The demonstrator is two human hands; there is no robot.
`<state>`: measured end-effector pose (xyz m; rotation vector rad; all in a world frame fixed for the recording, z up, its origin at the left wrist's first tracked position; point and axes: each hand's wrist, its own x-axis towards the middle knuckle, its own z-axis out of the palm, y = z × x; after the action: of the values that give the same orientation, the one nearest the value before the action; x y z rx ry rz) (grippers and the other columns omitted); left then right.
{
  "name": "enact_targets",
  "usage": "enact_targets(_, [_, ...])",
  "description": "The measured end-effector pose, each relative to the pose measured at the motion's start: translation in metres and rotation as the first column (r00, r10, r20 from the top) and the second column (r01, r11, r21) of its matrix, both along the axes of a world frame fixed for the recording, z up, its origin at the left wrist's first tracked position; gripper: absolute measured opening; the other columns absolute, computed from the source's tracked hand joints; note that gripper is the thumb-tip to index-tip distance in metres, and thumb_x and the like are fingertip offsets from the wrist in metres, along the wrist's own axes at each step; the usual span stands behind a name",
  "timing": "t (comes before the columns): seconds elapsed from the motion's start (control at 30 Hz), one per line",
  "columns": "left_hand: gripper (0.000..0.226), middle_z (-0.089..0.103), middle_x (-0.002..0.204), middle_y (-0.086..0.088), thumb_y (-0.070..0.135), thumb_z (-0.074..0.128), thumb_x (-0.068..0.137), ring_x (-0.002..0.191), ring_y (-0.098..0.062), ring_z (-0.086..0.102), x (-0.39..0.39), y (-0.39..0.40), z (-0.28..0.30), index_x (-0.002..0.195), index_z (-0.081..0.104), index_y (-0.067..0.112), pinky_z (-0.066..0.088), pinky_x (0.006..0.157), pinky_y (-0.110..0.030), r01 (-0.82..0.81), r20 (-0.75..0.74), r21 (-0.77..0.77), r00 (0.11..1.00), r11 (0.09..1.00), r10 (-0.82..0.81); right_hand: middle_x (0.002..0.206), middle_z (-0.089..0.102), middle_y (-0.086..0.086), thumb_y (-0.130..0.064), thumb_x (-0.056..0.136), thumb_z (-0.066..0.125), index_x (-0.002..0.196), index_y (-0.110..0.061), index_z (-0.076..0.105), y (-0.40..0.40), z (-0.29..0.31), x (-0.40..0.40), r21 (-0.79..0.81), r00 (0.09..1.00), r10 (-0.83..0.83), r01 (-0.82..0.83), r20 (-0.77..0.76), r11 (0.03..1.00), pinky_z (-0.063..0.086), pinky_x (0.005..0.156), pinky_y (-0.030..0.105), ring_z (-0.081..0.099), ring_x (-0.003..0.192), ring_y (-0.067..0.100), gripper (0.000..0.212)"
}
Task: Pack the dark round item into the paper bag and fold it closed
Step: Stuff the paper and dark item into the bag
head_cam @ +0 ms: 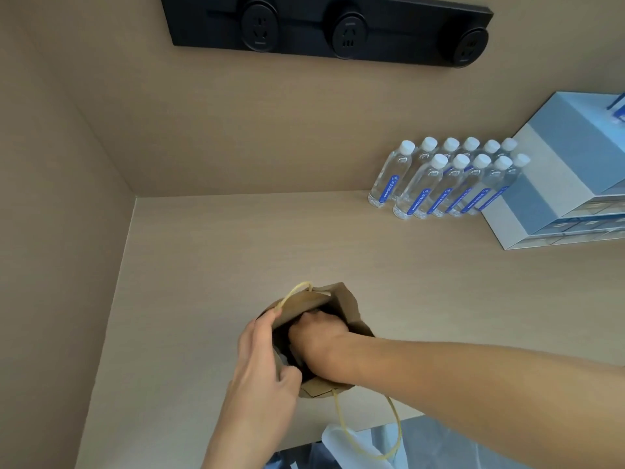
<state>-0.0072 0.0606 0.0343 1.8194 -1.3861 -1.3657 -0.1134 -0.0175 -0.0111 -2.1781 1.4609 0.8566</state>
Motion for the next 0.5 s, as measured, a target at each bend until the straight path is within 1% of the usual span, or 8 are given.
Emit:
enact_targets(0.03, [0.077, 0.027, 0.14, 0.025, 0.001, 0.046, 0.082, 0.088, -0.026, 0.056, -0.001, 0.001, 0.001, 0.136, 0.027, 0.05, 0.058, 0.083, -0.043, -0.002, -0.003, -0.001, 1.0, 1.0, 0.002, 0.115, 0.067, 0.012, -0.011, 0.093, 0.055, 0.111, -0.008, 0.063, 0.0, -0.001, -0.002, -0.013, 1.0, -0.009, 0.008, -0.028, 1.0, 0.051, 0.078, 0.034, 0.065, 0.103, 0.027, 0.02])
enact_targets(0.1, [0.077, 0.027, 0.141, 0.023, 0.001, 0.045, 0.082, 0.096, -0.024, 0.058, -0.004, 0.002, 0.003, 0.136, 0.025, 0.052, 0.058, 0.085, -0.044, 0.001, -0.008, 0.002, 1.0, 1.0, -0.001, 0.119, 0.065, 0.013, -0.01, 0.092, 0.056, 0.116, -0.008, 0.061, -0.003, -0.007, -0.006, 0.015, 0.992, -0.123, 0.123, -0.03, 0.992, 0.051, 0.08, 0.035, 0.065, 0.106, 0.028, 0.025])
enact_targets(0.17, [0.078, 0.034, 0.145, 0.01, 0.001, 0.044, 0.082, 0.102, -0.024, 0.058, -0.007, 0.003, 0.003, 0.136, 0.022, 0.052, 0.057, 0.086, -0.044, 0.002, -0.008, 0.011, 1.0, 1.0, -0.002, 0.124, 0.062, 0.014, -0.012, 0.092, 0.056, 0.121, -0.008, 0.058, -0.006, -0.009, -0.007, 0.068, 0.968, -0.251, 0.25, 0.014, 0.966, 0.051, 0.087, 0.036, 0.063, 0.109, 0.029, 0.03])
enact_targets(0.23, [0.079, 0.046, 0.139, -0.008, 0.002, 0.044, 0.082, 0.106, -0.028, 0.06, -0.009, 0.003, 0.001, 0.135, 0.019, 0.055, 0.057, 0.087, -0.041, -0.005, -0.003, 0.023, 1.0, 1.0, 0.005, 0.127, 0.06, 0.014, -0.013, 0.093, 0.054, 0.124, -0.009, 0.056, -0.006, -0.009, -0.006, 0.092, 0.933, -0.353, 0.347, 0.069, 0.933, 0.05, 0.092, 0.038, 0.06, 0.113, 0.03, 0.032])
enact_targets(0.27, [0.08, 0.05, 0.136, -0.012, 0.002, 0.044, 0.083, 0.107, -0.03, 0.062, -0.009, 0.002, 0.001, 0.135, 0.017, 0.056, 0.057, 0.087, -0.039, -0.01, -0.003, 0.03, 1.0, 1.0, 0.01, 0.128, 0.059, 0.014, -0.013, 0.094, 0.053, 0.124, -0.008, 0.056, -0.005, -0.008, -0.006, 0.097, 0.922, -0.376, 0.367, 0.093, 0.925, 0.05, 0.094, 0.039, 0.059, 0.114, 0.031, 0.031])
enact_targets(0.4, [0.08, 0.05, 0.134, -0.01, 0.0, 0.045, 0.082, 0.096, -0.024, 0.065, -0.008, -0.001, -0.001, 0.138, 0.018, 0.051, 0.056, 0.07, -0.023, -0.038, -0.008, 0.043, 0.999, 0.998, 0.039, 0.126, 0.058, 0.016, -0.011, 0.093, 0.052, 0.12, -0.005, 0.056, 0.0, -0.002, -0.008, 0.103, 0.925, -0.336, 0.323, 0.174, 0.941, 0.051, 0.091, 0.04, 0.059, 0.111, 0.033, 0.027])
enact_targets(0.47, [0.08, 0.054, 0.13, -0.015, 0.0, 0.046, 0.083, 0.091, -0.021, 0.066, -0.009, -0.002, 0.0, 0.137, 0.017, 0.051, 0.049, 0.06, -0.012, -0.037, -0.003, 0.046, 0.999, 0.998, 0.037, 0.121, 0.061, 0.016, -0.012, 0.094, 0.047, 0.116, -0.004, 0.057, 0.001, 0.002, -0.011, 0.125, 0.917, -0.319, 0.297, 0.239, 0.947, 0.051, 0.087, 0.039, 0.06, 0.106, 0.032, 0.025])
enact_targets(0.5, [0.08, 0.056, 0.129, -0.017, 0.0, 0.046, 0.083, 0.092, -0.022, 0.066, -0.009, -0.002, 0.0, 0.136, 0.017, 0.053, 0.047, 0.059, -0.012, -0.036, -0.003, 0.046, 0.999, 0.998, 0.036, 0.117, 0.063, 0.017, -0.01, 0.094, 0.046, 0.113, -0.003, 0.059, 0.002, 0.005, -0.009, 0.13, 0.916, -0.3, 0.274, 0.266, 0.953, 0.052, 0.086, 0.04, 0.061, 0.103, 0.032, 0.024])
